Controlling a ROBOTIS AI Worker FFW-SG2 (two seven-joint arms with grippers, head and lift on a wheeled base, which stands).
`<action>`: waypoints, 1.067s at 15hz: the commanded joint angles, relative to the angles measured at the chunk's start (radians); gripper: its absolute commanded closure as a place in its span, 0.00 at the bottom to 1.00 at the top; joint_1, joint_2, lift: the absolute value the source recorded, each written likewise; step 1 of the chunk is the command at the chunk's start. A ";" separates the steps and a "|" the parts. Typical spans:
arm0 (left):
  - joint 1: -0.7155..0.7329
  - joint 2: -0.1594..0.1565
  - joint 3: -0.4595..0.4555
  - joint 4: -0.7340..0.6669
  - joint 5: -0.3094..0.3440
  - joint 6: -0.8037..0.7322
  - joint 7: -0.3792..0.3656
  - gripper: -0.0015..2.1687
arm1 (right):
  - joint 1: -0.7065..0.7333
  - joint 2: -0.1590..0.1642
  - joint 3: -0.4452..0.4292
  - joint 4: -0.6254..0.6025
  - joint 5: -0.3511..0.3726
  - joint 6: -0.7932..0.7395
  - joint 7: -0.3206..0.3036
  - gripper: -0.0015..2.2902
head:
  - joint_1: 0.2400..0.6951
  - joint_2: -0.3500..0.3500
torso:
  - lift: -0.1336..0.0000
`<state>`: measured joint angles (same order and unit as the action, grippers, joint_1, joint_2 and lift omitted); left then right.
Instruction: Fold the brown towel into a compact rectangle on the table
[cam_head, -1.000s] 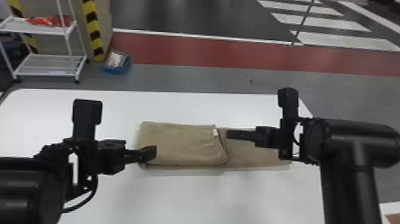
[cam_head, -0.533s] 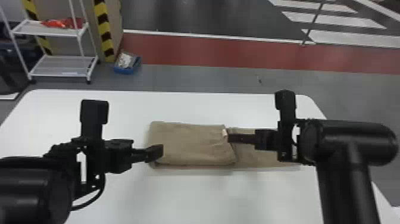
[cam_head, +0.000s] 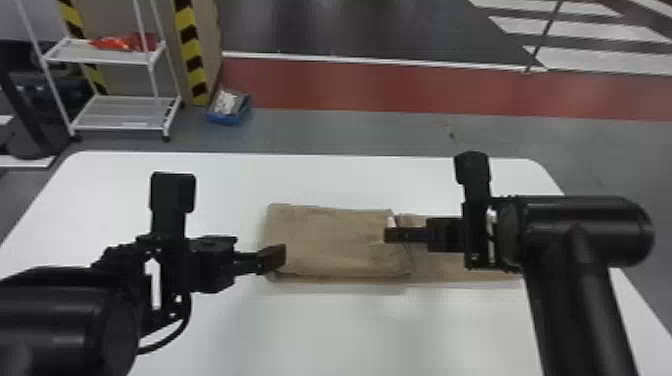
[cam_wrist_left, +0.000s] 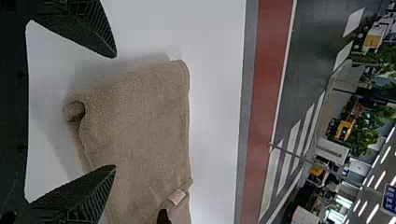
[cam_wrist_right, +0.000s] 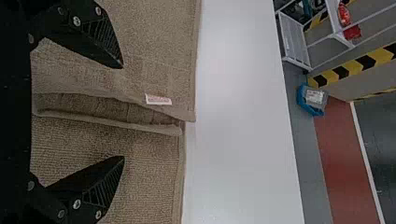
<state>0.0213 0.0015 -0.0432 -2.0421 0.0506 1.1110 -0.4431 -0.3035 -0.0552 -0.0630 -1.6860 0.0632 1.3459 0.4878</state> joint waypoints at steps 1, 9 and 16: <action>0.000 -0.004 0.000 0.002 0.000 -0.001 0.000 0.02 | -0.011 0.000 0.005 0.017 0.007 0.000 0.000 0.13 | 1.00 0.35 | 0.07; 0.000 -0.004 0.002 0.008 0.000 -0.001 0.001 0.02 | -0.020 0.009 0.009 0.035 0.007 -0.015 0.000 0.30 | 1.00 0.36 | 0.07; 0.003 -0.004 0.005 0.011 0.000 -0.004 -0.006 0.02 | -0.020 0.008 0.009 0.038 0.007 -0.015 0.006 0.43 | 1.00 0.36 | 0.07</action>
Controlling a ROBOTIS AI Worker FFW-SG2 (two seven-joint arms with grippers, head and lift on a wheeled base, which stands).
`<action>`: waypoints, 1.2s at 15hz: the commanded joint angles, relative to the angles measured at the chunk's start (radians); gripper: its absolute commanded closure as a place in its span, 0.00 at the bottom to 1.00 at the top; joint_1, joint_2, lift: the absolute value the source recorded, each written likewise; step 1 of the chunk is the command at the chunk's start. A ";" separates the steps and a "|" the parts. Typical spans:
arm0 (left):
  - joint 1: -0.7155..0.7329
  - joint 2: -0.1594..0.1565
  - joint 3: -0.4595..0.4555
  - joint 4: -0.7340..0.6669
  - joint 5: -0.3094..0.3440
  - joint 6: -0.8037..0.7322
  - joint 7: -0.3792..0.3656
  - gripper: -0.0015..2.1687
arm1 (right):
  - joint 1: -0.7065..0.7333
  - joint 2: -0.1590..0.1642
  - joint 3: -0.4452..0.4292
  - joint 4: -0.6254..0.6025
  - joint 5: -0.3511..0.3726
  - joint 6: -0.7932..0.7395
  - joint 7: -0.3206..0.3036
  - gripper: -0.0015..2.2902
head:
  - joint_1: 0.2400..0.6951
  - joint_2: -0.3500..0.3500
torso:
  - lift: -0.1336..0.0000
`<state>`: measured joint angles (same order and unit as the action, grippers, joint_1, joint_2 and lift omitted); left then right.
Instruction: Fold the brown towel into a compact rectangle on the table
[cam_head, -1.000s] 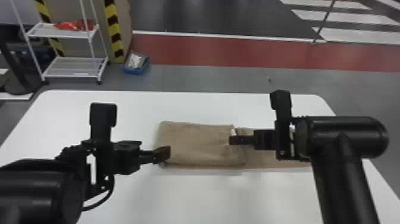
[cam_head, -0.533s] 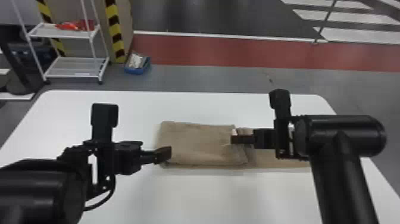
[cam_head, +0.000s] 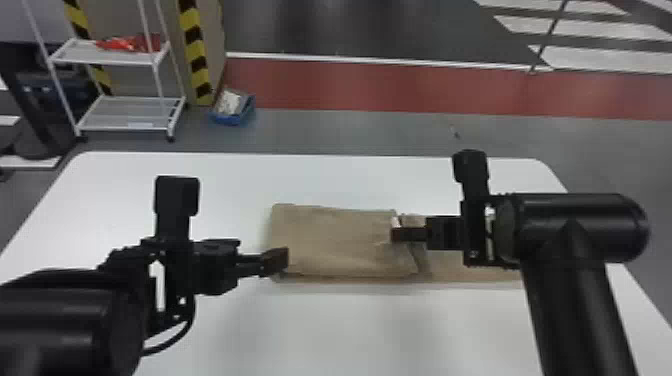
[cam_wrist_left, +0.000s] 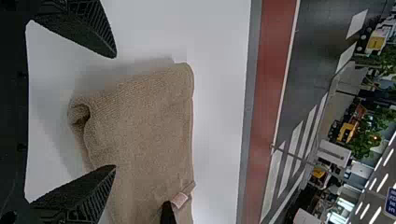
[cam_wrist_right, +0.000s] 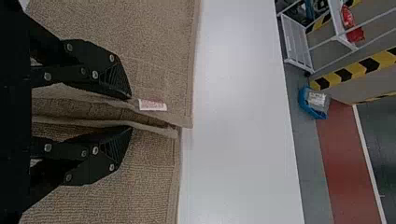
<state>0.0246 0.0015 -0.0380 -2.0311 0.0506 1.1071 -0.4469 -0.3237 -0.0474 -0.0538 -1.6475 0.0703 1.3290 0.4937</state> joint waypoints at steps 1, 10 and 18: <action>0.001 -0.004 0.001 0.000 0.000 0.000 -0.004 0.02 | 0.000 0.000 0.000 0.002 0.002 0.002 0.002 0.44 | 1.00 0.37 | 0.07; 0.015 -0.004 0.020 -0.012 -0.002 0.003 -0.015 0.02 | 0.017 0.003 -0.051 -0.075 -0.052 0.045 0.045 0.58 | 1.00 0.38 | 0.07; 0.024 -0.004 0.021 -0.015 -0.002 0.000 -0.021 0.02 | 0.081 -0.012 -0.179 -0.153 -0.090 0.131 0.094 0.58 | 1.00 0.34 | 0.07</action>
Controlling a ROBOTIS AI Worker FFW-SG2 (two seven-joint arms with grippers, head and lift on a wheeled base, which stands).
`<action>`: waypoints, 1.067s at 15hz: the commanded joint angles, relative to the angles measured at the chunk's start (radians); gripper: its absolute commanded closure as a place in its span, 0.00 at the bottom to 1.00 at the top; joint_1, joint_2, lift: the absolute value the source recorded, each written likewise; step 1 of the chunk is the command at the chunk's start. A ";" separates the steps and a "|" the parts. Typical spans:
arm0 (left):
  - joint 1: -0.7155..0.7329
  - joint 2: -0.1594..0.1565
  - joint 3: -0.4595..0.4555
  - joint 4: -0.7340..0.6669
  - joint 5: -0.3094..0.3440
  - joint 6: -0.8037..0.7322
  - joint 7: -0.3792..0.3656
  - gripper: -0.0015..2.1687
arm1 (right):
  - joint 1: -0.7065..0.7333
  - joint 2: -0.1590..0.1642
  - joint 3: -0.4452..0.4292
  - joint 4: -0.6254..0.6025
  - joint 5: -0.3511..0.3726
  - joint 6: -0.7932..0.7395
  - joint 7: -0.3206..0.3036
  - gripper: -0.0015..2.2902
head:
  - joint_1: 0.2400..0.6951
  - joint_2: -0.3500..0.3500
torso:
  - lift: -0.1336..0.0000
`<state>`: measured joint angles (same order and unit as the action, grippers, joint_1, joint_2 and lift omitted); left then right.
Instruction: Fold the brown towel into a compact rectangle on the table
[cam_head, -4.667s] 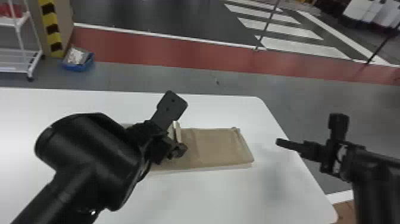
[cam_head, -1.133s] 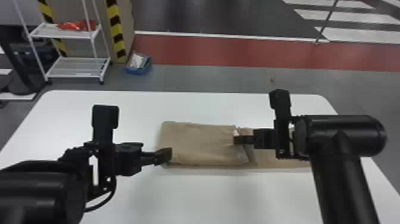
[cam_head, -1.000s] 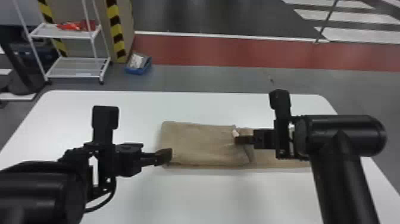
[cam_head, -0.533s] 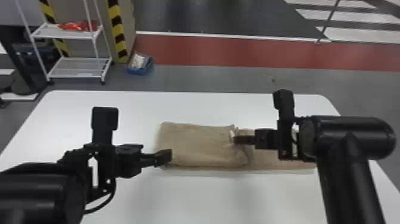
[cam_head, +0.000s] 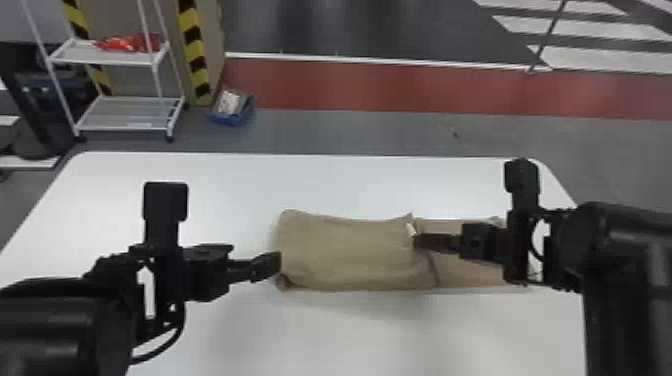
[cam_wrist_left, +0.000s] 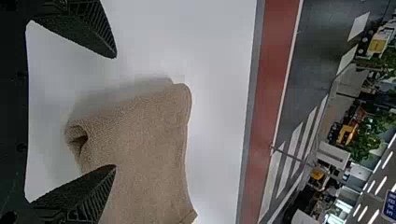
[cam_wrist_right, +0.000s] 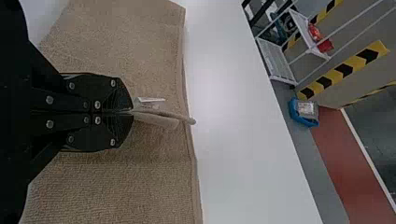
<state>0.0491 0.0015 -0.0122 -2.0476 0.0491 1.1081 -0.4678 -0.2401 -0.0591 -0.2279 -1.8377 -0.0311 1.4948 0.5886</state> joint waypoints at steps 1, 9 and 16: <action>0.001 -0.004 -0.005 0.001 0.000 0.002 0.000 0.02 | -0.010 -0.001 -0.001 0.049 0.016 -0.047 -0.001 0.58 | 1.00 0.33 | 0.07; 0.011 -0.004 0.021 0.001 0.000 -0.001 -0.003 0.02 | 0.018 -0.016 -0.110 -0.132 -0.029 0.069 0.033 0.58 | 1.00 0.31 | 0.07; 0.015 -0.004 0.038 -0.005 0.002 0.002 -0.003 0.02 | 0.010 -0.015 -0.090 -0.023 -0.012 -0.032 0.025 0.58 | 1.00 0.30 | 0.07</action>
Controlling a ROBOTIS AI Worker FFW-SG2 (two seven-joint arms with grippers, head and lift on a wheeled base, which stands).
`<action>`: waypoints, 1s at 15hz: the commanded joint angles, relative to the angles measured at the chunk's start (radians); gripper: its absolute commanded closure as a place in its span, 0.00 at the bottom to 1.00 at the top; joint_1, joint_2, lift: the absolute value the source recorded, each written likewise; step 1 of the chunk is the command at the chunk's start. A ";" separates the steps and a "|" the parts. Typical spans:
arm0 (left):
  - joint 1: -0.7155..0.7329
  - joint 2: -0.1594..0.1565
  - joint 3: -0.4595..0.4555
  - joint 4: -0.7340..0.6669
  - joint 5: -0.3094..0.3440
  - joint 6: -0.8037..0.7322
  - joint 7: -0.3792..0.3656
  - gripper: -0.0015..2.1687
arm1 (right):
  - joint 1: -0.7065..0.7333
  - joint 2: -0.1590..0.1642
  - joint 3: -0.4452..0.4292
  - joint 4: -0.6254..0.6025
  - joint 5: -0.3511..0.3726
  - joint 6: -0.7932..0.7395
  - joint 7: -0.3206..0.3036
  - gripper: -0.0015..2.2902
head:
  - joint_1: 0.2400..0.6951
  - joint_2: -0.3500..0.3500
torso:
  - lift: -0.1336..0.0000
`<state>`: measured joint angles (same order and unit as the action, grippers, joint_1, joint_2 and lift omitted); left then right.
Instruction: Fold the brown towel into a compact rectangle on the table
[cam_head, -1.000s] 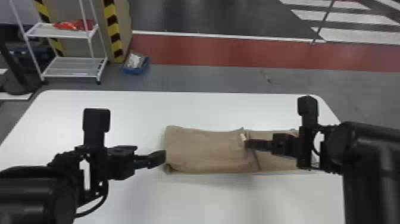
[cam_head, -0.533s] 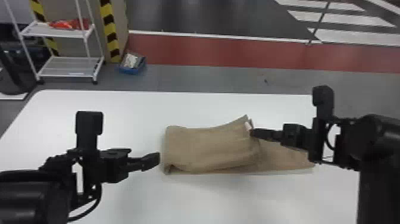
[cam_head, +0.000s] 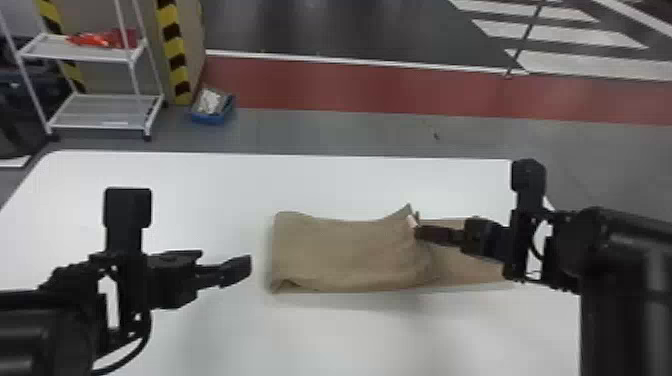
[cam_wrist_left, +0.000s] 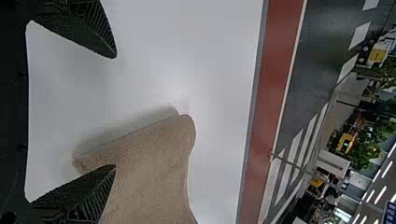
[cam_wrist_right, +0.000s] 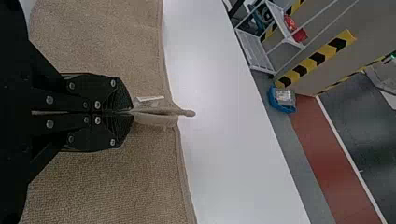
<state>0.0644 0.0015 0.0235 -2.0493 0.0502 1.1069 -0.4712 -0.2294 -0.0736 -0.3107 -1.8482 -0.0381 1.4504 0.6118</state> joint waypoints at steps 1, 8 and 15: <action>0.003 -0.004 0.010 -0.017 0.003 0.003 -0.001 0.02 | -0.002 0.000 -0.030 -0.060 -0.022 0.052 0.008 0.58 | 1.00 0.30 | 0.07; 0.008 -0.004 0.026 -0.017 0.031 -0.028 0.002 0.02 | 0.041 -0.038 -0.123 -0.022 -0.075 -0.003 0.016 0.58 | 1.00 0.23 | 0.07; 0.008 -0.004 0.026 -0.011 0.031 -0.028 0.003 0.02 | 0.008 -0.080 -0.182 -0.071 -0.109 0.111 0.020 0.58 | 1.00 0.24 | 0.07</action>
<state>0.0721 0.0015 0.0505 -2.0625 0.0813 1.0793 -0.4674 -0.2274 -0.1293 -0.4666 -1.9062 -0.1310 1.5211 0.6320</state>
